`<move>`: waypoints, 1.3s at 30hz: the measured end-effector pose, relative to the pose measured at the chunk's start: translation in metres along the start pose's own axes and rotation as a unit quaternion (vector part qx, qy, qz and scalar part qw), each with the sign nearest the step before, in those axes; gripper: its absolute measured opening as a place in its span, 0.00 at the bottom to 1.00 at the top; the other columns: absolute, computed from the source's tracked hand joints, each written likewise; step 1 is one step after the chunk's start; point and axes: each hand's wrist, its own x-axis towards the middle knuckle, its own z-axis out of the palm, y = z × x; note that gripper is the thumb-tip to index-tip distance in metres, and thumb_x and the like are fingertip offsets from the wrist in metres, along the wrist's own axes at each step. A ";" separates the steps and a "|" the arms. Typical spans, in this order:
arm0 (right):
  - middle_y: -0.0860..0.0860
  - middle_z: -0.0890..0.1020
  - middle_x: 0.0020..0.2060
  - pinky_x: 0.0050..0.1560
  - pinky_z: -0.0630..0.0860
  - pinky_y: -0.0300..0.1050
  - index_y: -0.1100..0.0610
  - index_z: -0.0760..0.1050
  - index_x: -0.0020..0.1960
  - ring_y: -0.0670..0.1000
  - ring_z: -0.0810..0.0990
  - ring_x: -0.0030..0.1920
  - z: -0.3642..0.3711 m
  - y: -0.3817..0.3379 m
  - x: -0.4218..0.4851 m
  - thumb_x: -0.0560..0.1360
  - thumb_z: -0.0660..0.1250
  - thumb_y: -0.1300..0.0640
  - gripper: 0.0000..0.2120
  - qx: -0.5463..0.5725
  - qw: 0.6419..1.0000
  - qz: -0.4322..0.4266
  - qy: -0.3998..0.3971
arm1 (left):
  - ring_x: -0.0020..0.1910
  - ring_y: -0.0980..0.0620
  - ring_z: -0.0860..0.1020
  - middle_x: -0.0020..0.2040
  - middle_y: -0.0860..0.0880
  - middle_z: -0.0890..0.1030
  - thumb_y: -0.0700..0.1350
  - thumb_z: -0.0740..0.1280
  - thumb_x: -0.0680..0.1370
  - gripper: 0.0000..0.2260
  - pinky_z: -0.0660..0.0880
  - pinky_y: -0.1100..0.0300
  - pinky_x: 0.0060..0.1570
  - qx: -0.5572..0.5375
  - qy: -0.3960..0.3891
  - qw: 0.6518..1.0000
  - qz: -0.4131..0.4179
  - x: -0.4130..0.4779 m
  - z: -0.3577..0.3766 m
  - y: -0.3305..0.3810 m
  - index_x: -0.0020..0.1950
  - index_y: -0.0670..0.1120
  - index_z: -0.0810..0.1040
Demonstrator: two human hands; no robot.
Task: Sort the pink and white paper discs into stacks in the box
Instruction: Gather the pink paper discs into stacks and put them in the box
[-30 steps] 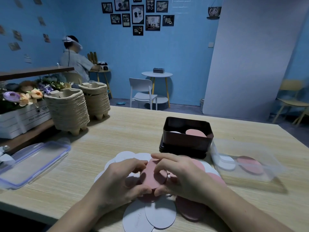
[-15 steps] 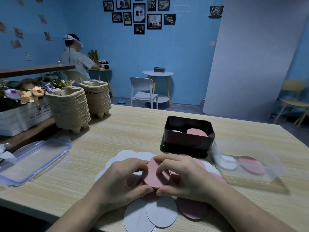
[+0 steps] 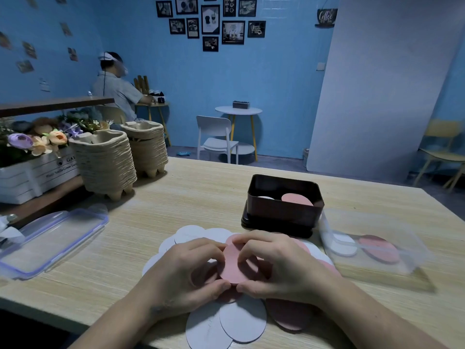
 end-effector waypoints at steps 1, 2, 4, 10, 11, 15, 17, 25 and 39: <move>0.47 0.81 0.66 0.55 0.79 0.45 0.52 0.79 0.50 0.44 0.81 0.62 0.000 0.000 0.000 0.71 0.78 0.43 0.16 0.000 1.000 0.000 -0.001 | 0.58 0.56 0.82 0.56 0.54 0.84 0.51 0.79 0.75 0.11 0.81 0.52 0.49 -0.001 0.002 1.000 0.000 0.000 0.000 0.000 0.50 0.49 0.81; 0.48 0.81 0.66 0.56 0.79 0.45 0.52 0.79 0.51 0.44 0.80 0.63 0.001 0.000 0.001 0.71 0.78 0.42 0.17 0.000 1.000 0.000 -0.003 | 0.58 0.55 0.82 0.56 0.55 0.84 0.50 0.79 0.75 0.10 0.81 0.52 0.50 -0.002 0.005 1.000 -0.001 0.001 0.000 0.001 0.49 0.48 0.81; 0.49 0.81 0.66 0.57 0.78 0.45 0.51 0.78 0.52 0.45 0.80 0.64 0.001 0.001 0.001 0.71 0.77 0.42 0.18 0.000 1.000 0.002 -0.009 | 0.58 0.55 0.83 0.56 0.55 0.84 0.49 0.79 0.75 0.10 0.81 0.52 0.50 0.001 0.009 1.000 -0.001 0.002 0.000 0.001 0.49 0.48 0.81; 0.47 0.81 0.64 0.56 0.79 0.47 0.52 0.78 0.50 0.45 0.81 0.62 -0.001 0.001 0.001 0.71 0.78 0.42 0.18 0.000 1.000 0.007 -0.008 | 0.55 0.55 0.82 0.55 0.57 0.83 0.52 0.78 0.74 0.12 0.80 0.52 0.49 0.007 -0.010 1.000 -0.028 -0.001 0.000 0.000 0.53 0.50 0.80; 0.47 0.81 0.64 0.56 0.79 0.45 0.53 0.78 0.50 0.44 0.81 0.61 -0.002 0.001 0.001 0.71 0.78 0.42 0.17 -0.002 1.000 0.010 -0.004 | 0.54 0.56 0.82 0.55 0.59 0.83 0.53 0.78 0.74 0.14 0.80 0.52 0.49 0.015 -0.014 0.999 -0.034 -0.002 0.000 0.000 0.55 0.52 0.79; 0.47 0.81 0.63 0.56 0.79 0.45 0.53 0.79 0.50 0.43 0.80 0.62 -0.007 0.004 -0.002 0.71 0.78 0.42 0.18 -0.003 1.000 0.025 0.005 | 0.55 0.59 0.80 0.55 0.61 0.82 0.64 0.75 0.71 0.23 0.78 0.54 0.53 0.054 -0.034 0.997 -0.046 -0.002 -0.001 0.000 0.62 0.56 0.79; 0.47 0.82 0.63 0.57 0.79 0.46 0.52 0.78 0.51 0.43 0.80 0.63 -0.010 0.007 -0.004 0.70 0.78 0.41 0.18 -0.002 0.999 0.039 0.005 | 0.55 0.61 0.79 0.55 0.62 0.81 0.67 0.76 0.68 0.27 0.77 0.55 0.54 0.075 -0.041 0.995 -0.044 -0.001 -0.002 0.000 0.63 0.58 0.78; 0.45 0.81 0.62 0.58 0.79 0.44 0.50 0.78 0.51 0.40 0.79 0.63 -0.018 0.012 -0.009 0.70 0.79 0.42 0.17 -0.005 0.998 0.065 -0.002 | 0.54 0.64 0.77 0.53 0.64 0.81 0.67 0.78 0.65 0.29 0.77 0.56 0.54 0.071 -0.054 0.995 -0.051 0.000 -0.003 0.001 0.62 0.61 0.77; 0.43 0.80 0.60 0.57 0.79 0.46 0.47 0.77 0.50 0.42 0.79 0.62 -0.017 0.016 -0.009 0.70 0.77 0.41 0.15 -0.022 0.995 0.096 -0.001 | 0.45 0.59 0.80 0.46 0.58 0.82 0.56 0.77 0.68 0.19 0.78 0.60 0.43 0.038 0.012 0.997 -0.062 -0.005 -0.005 0.005 0.55 0.50 0.82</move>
